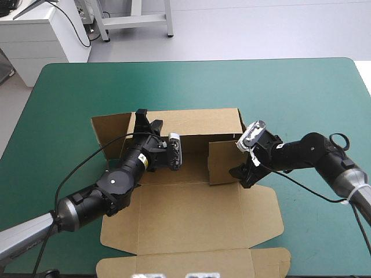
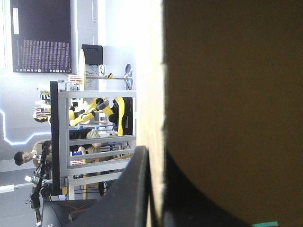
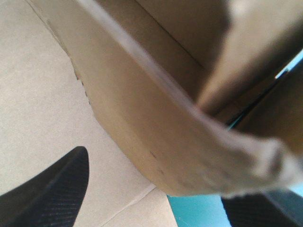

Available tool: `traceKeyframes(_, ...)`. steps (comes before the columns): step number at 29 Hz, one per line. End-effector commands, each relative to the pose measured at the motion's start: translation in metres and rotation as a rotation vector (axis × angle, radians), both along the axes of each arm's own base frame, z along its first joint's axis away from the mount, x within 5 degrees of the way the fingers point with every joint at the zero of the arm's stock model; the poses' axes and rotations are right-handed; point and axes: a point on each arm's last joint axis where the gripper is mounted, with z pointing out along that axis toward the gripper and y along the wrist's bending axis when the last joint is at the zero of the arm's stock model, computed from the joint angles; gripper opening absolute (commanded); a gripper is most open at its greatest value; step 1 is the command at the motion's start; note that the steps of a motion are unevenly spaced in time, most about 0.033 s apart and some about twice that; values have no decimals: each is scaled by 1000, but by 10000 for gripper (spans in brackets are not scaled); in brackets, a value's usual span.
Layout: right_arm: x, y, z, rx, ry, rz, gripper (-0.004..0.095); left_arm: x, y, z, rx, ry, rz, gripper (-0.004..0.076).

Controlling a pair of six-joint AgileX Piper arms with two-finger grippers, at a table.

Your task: Fold the box

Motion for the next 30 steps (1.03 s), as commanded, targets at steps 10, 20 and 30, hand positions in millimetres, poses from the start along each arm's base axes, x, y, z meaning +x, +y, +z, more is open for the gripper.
traceKeyframes(10,17,24,-2,-53,-130,-123,645,-2,1,9,-54,-3,6,-8)
traceKeyframes(20,11,23,-6,-72,-60,-109,74,-4,-3,9,-101,24,-28,-8)
traceKeyframes(30,11,25,-4,-24,-38,-129,-21,-4,-4,9,-100,23,-31,-8)
